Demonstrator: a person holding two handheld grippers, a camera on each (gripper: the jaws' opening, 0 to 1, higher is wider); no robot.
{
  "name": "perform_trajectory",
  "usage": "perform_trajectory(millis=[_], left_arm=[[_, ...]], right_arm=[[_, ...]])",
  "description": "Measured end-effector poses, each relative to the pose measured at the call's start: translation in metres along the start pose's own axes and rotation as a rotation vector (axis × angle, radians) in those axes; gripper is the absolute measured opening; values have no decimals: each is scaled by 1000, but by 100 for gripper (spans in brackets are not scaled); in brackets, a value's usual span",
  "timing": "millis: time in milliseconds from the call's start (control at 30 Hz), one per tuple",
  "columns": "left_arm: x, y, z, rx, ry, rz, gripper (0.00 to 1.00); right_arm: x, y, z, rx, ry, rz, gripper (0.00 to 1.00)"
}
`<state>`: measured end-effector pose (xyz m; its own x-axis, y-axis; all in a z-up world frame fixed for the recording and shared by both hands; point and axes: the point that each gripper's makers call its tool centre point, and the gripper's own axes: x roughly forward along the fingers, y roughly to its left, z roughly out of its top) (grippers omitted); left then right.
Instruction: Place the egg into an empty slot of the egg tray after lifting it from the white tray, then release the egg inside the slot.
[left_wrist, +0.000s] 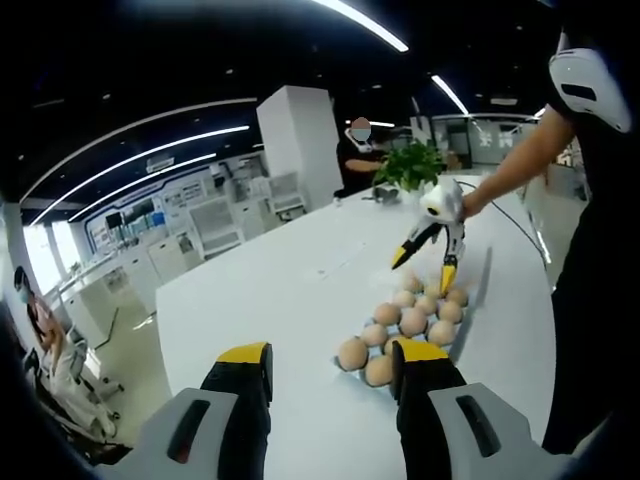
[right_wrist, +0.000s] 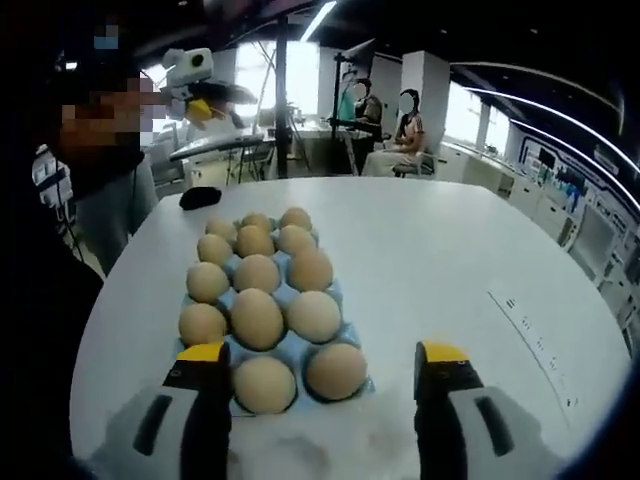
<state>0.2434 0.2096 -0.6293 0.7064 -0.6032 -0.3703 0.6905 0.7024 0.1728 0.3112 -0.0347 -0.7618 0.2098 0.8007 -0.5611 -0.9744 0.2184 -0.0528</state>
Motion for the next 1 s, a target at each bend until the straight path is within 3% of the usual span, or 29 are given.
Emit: perform_trajectory(millis=[133,267,533,633,1000], left_arm=[[0,0,0,0,-2,-2,48],[0,0,-1,-1,-2,0,48],[0,1,-2,-2,-1,-1,48],[-1,1,-3,-2,1,0,48],[-3,2,-4,-5,-1,10,48]], right_arm=[[-3,-6,4,50,-29,-13,79],[-7,-9,11,35,-71,-28,79],[-7,-11,3,29,-53,-44,78],[-9,-12,10,51,-96,-54,77],[-19,-14,13,43,-134,-97,75]])
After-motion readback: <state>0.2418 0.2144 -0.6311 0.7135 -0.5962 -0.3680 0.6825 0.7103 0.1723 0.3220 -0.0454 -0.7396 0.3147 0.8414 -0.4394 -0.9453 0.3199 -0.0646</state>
